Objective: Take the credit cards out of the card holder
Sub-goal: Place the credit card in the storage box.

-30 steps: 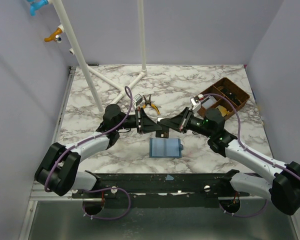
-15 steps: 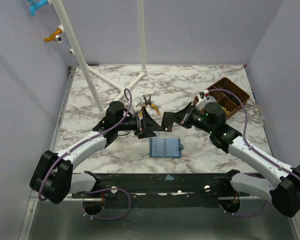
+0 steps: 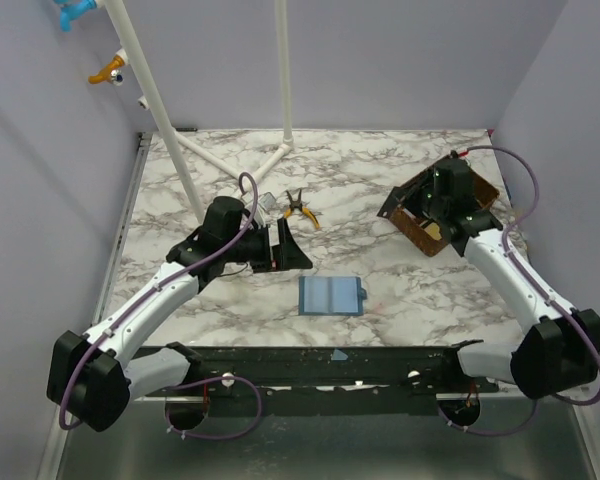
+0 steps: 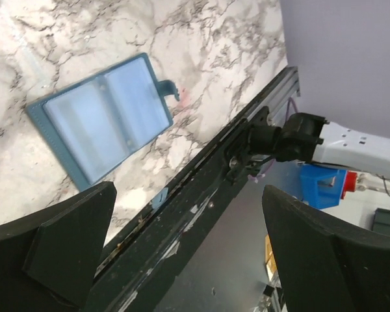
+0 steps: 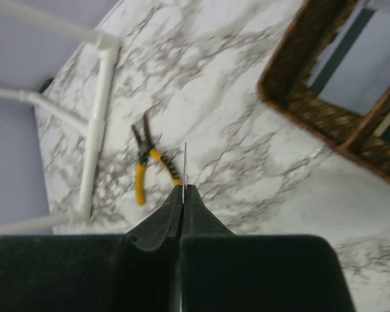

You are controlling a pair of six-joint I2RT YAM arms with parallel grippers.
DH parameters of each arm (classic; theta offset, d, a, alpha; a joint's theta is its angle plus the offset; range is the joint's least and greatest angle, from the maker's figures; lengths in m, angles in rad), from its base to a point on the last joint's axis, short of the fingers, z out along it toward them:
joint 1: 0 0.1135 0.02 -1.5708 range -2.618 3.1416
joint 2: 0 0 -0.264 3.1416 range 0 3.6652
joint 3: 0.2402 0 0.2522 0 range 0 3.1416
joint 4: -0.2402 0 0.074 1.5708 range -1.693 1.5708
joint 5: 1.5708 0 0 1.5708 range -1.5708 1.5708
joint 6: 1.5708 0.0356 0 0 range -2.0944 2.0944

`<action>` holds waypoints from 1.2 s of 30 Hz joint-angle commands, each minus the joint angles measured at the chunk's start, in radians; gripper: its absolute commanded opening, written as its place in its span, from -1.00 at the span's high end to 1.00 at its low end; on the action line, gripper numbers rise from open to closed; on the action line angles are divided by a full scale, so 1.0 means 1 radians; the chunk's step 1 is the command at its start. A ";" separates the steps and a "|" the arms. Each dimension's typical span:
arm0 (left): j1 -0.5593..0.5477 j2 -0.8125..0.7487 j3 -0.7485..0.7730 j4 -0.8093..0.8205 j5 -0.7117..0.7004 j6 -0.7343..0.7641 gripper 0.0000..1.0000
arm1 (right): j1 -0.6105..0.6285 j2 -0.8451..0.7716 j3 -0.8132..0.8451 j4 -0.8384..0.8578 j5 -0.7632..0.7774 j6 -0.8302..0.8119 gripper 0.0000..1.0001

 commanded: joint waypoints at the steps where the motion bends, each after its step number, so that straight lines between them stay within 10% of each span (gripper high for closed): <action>1: 0.001 -0.035 0.031 -0.098 -0.033 0.091 -0.97 | -0.129 0.099 0.085 -0.080 0.024 -0.085 0.99; 36: 0.001 -0.026 0.063 -0.133 -0.005 0.119 -0.97 | -0.522 0.652 0.552 -0.148 0.240 -0.146 0.99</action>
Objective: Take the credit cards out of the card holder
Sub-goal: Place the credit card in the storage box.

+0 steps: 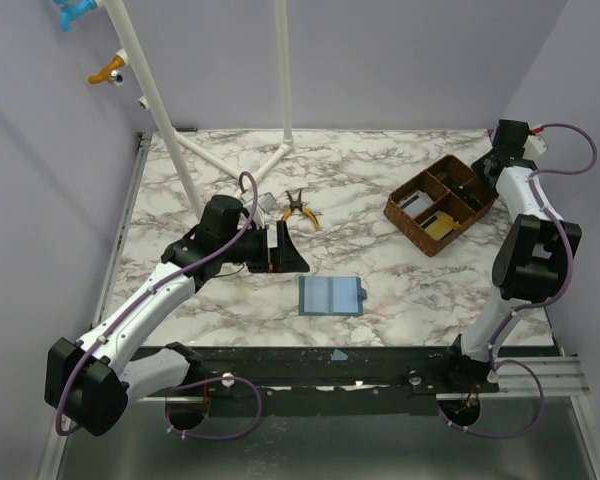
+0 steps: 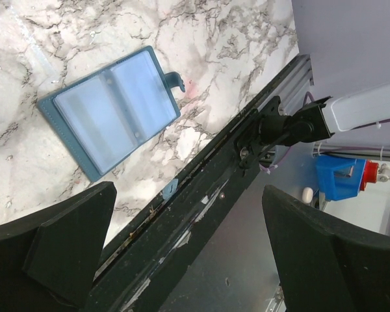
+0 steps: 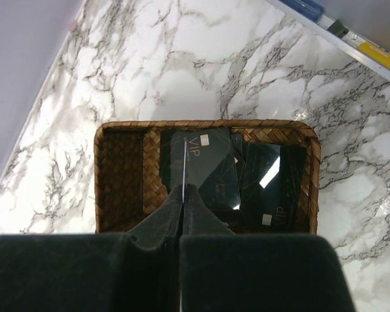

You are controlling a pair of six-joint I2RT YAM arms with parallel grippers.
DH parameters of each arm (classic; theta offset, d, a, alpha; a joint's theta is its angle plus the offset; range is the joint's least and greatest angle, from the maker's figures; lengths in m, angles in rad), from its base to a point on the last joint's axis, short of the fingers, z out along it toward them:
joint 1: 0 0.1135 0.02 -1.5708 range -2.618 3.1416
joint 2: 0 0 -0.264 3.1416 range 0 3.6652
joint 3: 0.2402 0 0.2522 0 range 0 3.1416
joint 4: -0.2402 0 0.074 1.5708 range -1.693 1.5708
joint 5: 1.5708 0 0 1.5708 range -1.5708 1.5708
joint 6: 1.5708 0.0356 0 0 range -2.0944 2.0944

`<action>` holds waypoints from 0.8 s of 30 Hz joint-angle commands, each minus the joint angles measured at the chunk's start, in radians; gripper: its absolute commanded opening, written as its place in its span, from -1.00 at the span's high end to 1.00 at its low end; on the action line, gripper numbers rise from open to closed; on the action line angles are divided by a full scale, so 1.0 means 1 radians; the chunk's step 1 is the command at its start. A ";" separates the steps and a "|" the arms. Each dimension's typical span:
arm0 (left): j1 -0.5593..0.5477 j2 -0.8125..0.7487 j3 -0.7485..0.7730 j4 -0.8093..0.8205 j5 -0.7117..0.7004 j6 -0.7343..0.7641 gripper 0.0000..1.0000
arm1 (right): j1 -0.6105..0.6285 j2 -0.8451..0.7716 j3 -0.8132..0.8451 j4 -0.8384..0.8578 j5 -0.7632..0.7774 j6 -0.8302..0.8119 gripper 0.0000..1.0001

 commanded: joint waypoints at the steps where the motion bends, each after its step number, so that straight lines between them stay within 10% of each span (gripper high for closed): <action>1: 0.001 0.000 0.020 -0.010 0.005 0.014 -0.97 | -0.007 0.046 0.043 -0.038 0.036 -0.024 0.99; 5: 0.001 -0.002 0.020 -0.013 0.002 0.012 -0.97 | -0.008 0.070 0.062 -0.052 0.022 -0.031 0.93; 13: 0.001 0.005 0.016 -0.003 0.003 0.005 -0.97 | -0.007 0.052 0.102 -0.111 0.030 -0.051 -0.69; 24: 0.001 0.018 0.026 0.002 0.004 0.004 -0.97 | -0.007 -0.056 0.065 -0.158 -0.014 -0.062 -1.00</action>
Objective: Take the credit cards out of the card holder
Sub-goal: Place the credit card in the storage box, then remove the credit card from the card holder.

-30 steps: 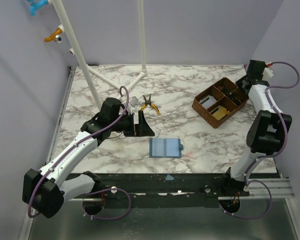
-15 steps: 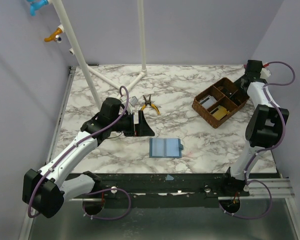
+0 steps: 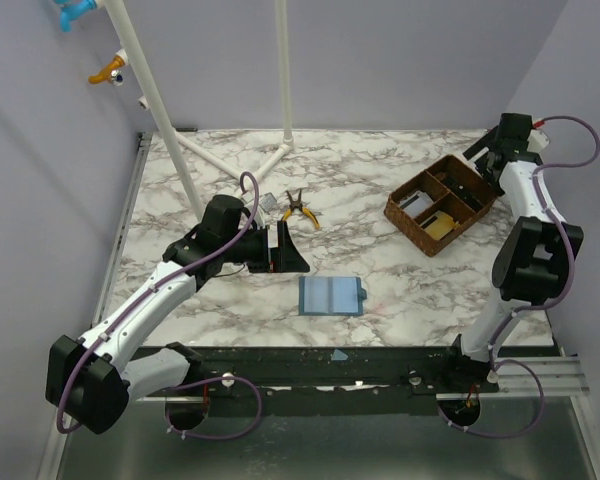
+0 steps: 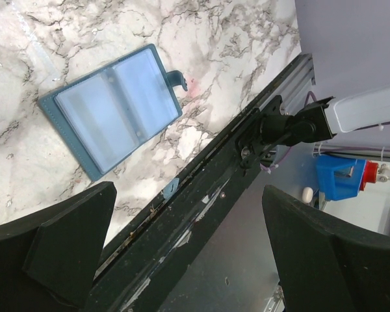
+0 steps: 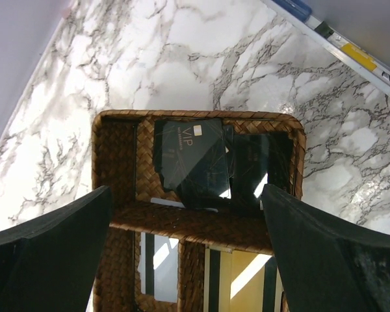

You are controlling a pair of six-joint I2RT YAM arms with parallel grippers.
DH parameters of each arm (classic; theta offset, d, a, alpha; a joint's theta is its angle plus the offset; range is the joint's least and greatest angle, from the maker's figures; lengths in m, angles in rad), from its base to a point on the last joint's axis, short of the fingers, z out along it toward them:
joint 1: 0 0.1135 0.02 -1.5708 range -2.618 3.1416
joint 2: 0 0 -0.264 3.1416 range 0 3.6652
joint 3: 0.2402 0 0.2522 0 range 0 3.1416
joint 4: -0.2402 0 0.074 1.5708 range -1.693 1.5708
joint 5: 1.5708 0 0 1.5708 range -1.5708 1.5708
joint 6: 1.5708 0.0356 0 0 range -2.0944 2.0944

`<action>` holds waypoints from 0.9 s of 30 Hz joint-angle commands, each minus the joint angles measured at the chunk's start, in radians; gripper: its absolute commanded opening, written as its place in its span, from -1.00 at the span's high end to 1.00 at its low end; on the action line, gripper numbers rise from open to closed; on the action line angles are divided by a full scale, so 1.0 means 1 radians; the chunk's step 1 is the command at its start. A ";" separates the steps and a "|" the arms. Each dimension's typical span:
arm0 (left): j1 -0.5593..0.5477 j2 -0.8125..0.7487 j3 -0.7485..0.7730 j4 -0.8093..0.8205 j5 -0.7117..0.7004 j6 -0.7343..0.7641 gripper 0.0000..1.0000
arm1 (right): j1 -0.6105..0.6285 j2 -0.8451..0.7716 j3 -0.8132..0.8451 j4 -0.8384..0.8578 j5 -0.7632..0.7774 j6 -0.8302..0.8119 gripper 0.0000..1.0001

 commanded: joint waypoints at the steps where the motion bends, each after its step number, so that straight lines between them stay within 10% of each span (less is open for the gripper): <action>1: 0.001 0.007 0.026 0.003 0.004 0.006 -0.97 | -0.007 -0.084 -0.024 -0.040 -0.023 -0.015 -1.00; 27: 0.001 0.010 -0.010 -0.025 -0.194 -0.044 -0.97 | 0.565 -0.591 -0.473 -0.146 -0.042 0.058 -1.00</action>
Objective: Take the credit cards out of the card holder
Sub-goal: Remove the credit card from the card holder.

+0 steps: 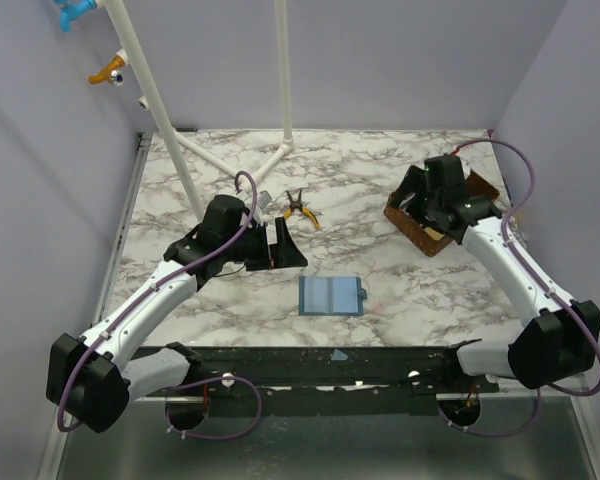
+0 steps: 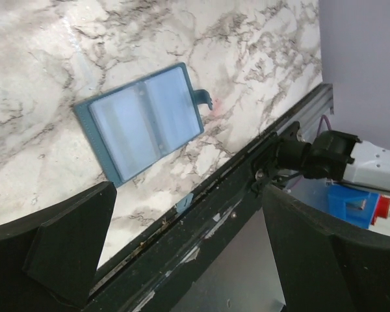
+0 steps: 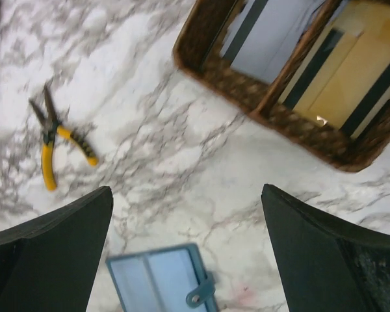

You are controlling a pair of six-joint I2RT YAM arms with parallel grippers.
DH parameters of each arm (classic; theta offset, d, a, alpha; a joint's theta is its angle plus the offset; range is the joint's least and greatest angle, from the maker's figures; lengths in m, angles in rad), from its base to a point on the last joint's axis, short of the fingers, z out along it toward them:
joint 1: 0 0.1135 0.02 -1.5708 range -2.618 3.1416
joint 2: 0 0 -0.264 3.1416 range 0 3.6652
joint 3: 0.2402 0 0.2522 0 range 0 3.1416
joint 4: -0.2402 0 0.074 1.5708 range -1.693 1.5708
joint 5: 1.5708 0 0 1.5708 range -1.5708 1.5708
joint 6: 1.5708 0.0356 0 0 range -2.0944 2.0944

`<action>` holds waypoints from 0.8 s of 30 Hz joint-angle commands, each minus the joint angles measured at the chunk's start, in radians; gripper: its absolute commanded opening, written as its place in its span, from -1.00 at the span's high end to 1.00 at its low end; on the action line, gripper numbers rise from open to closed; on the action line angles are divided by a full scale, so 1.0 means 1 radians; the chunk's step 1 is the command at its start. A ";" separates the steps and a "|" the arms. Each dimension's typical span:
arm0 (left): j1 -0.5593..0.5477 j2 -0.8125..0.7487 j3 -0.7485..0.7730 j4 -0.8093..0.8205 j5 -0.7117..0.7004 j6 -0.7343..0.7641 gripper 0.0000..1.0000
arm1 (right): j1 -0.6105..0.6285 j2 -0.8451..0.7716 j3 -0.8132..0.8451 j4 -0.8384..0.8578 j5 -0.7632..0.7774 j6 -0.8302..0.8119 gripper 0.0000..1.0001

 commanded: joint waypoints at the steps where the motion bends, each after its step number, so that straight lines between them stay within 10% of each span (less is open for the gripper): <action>1: 0.001 0.003 -0.013 -0.032 -0.112 -0.004 -0.97 | 0.129 -0.070 -0.067 -0.039 -0.004 0.074 -1.00; 24: 0.088 -0.064 -0.108 -0.087 -0.258 -0.005 -0.97 | 0.812 0.221 -0.104 0.021 0.129 0.359 -0.93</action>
